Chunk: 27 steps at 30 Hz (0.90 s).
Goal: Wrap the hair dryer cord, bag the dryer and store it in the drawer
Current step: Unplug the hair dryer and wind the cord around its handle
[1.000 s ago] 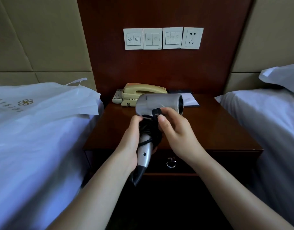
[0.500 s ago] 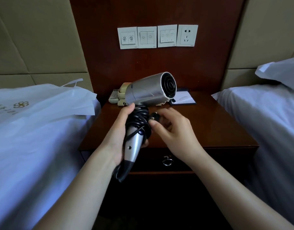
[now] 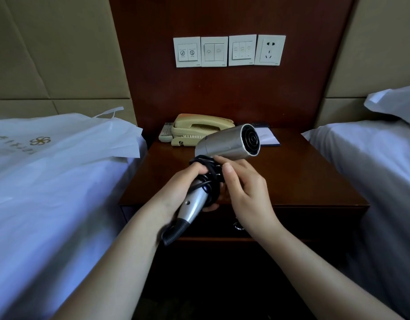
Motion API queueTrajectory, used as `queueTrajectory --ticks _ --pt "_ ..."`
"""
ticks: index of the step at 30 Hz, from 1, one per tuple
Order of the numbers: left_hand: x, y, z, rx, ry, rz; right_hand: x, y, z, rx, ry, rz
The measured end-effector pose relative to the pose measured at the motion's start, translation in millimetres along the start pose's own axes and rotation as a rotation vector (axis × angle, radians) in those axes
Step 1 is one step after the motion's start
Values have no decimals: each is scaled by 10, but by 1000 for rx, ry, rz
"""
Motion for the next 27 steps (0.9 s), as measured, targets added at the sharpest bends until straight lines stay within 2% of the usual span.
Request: queueTrajectory --ticks 1,3,10,17,20,27 --pt "-89 -10 77 80 -19 -11 7 16 7 2 5 15" --pt "-70 -16 59 5 49 -33 39 50 -16 36 28 49" --pt "45 -76 33 5 31 34 91 33 -82 160 139 66" --pt "167 -83 22 19 47 89 114 33 -133 103 176 48" --pt "247 -114 -6 51 56 85 120 8 -133 112 138 41" --pt "431 -221 -137 106 68 36 121 -44 -66 373 -76 71"
Point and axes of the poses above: each hand's wrist, its own x-axis towards the middle knuckle, its own z-axis out of the palm, y = z × x, the point moved 9 cm from there along x, towards the middle knuckle, and after that the axes turned 13 degrees about x, right-handed, at the moved point
